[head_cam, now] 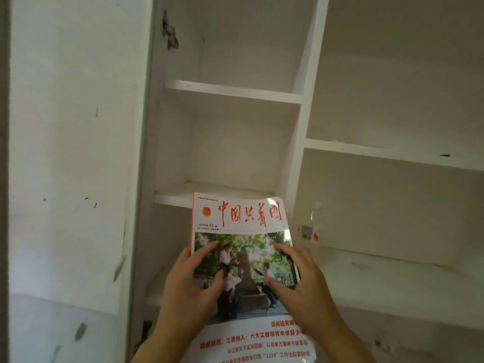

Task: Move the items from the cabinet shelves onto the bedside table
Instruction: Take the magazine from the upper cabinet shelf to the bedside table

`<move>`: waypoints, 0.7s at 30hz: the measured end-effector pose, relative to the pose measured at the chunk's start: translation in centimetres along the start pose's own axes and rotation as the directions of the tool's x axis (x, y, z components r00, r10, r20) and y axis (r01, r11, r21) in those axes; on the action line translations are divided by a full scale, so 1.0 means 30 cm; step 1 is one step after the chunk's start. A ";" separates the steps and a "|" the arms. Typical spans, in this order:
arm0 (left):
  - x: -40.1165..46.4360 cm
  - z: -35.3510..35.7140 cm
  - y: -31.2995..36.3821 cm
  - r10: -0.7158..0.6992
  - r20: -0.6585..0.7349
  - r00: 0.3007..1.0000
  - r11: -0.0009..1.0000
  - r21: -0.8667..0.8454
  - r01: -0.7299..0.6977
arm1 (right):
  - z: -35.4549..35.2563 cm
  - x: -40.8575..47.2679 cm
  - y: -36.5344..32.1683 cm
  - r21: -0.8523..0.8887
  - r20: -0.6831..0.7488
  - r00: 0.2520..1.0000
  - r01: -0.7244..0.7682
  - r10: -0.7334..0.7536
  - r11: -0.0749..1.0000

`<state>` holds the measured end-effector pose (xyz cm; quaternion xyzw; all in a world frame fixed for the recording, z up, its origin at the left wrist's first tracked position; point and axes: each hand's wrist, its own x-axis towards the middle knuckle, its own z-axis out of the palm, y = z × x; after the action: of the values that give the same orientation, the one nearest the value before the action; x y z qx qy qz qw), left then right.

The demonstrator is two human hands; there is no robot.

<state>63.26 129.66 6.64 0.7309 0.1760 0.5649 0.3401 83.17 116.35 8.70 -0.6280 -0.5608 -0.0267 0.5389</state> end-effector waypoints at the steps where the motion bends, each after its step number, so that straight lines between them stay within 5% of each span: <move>1: -0.047 -0.002 -0.013 -0.023 0.012 1.000 1.000 0.002 0.023 | 0.010 -0.048 0.021 0.035 0.013 1.000 -0.029 0.028 0.999; 10: -0.462 -0.044 -0.111 -0.248 0.030 0.968 0.946 0.221 0.236 | 0.140 -0.423 0.187 0.115 0.159 0.961 -0.247 0.228 0.962; 21: -0.876 -0.197 -0.135 -0.469 0.024 0.883 0.856 0.259 0.448 | 0.312 -0.746 0.183 0.242 0.276 0.890 -0.431 0.364 0.869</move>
<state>50.30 117.41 -13.96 0.7279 0.3987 0.4092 0.3791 73.59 109.00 -13.02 -0.6412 -0.4727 0.2399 0.5549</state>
